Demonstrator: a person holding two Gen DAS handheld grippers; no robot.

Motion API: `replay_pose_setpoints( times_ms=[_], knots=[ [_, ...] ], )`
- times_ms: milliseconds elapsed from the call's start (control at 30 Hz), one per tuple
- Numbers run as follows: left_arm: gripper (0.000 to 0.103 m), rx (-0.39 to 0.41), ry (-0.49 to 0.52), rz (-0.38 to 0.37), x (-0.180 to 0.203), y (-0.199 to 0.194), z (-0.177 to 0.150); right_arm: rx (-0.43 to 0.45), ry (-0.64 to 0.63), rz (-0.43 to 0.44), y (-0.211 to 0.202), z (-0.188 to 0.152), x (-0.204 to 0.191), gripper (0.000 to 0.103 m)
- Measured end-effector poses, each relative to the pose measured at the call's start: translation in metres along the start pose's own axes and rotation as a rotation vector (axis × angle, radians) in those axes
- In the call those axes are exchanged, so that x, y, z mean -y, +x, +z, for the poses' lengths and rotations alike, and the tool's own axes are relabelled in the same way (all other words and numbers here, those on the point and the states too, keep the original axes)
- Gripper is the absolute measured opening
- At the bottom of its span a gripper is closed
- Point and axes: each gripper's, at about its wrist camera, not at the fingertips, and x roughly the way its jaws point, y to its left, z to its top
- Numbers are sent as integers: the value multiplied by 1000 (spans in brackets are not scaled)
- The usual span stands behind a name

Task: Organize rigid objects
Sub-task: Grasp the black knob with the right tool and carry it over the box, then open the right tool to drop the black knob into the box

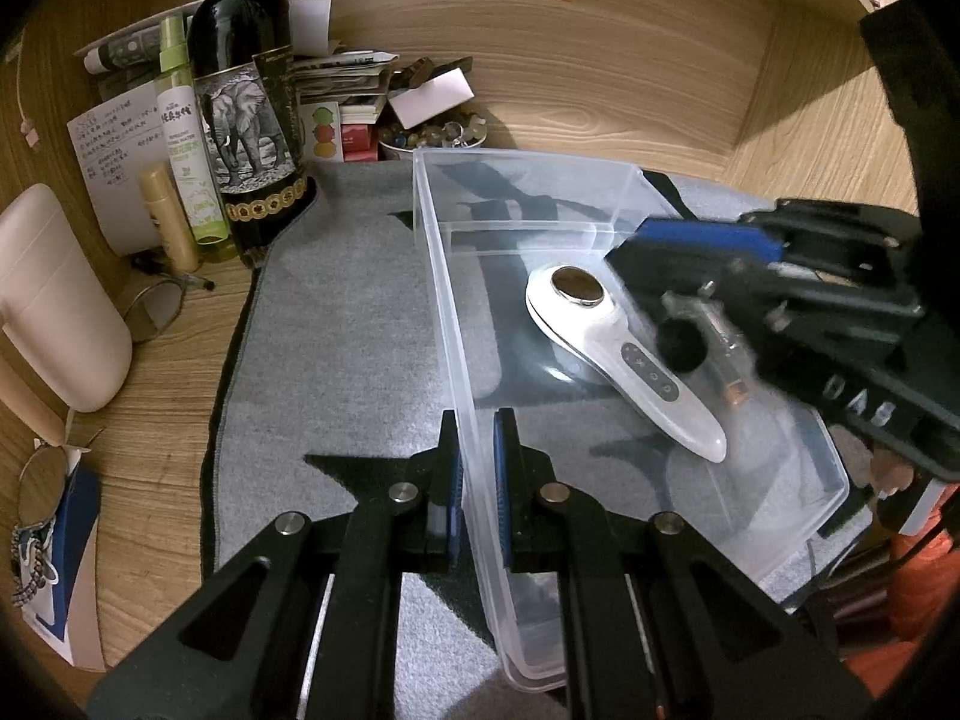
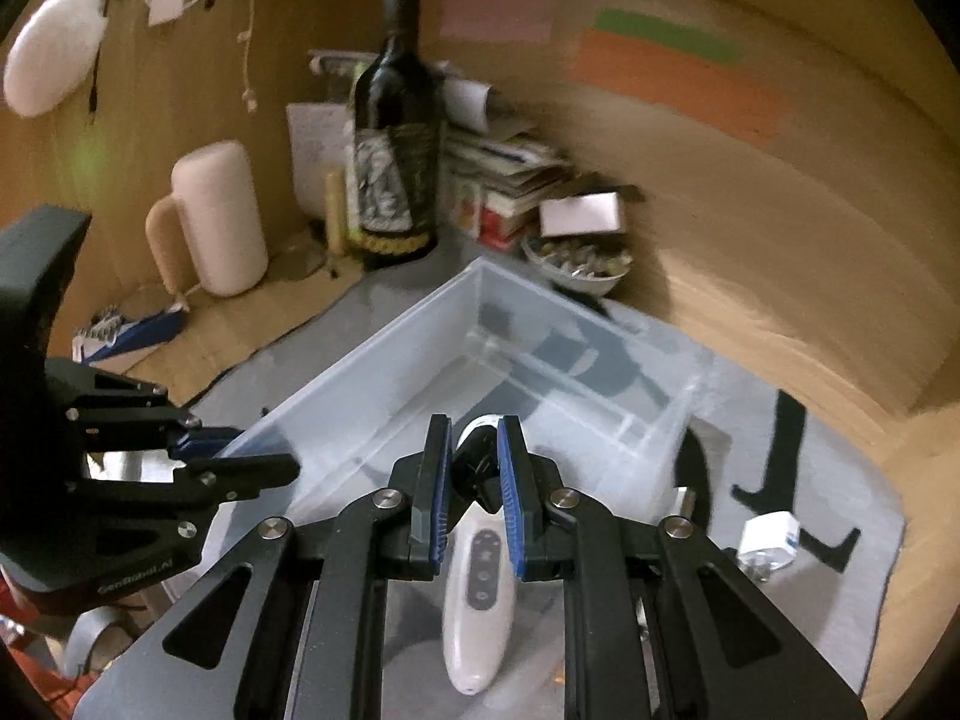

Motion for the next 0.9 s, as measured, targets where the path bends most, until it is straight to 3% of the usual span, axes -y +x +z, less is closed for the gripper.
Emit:
replay_pose_setpoints(
  times_ms=[400,467,567,900],
  knots=[
    [9,0,0,-2,0,0,0,-115,-3,49,27,-4,-8,14],
    [9,0,0,-1,0,0,0,-123,2,56,28,-4,-8,18],
    [9,0,-1,-2,0,0,0,-110,6,47,26,-5,-8,33],
    [9,1,1,-3,-1,0,0,-37,23,-1,1,1,6,42]
  ],
)
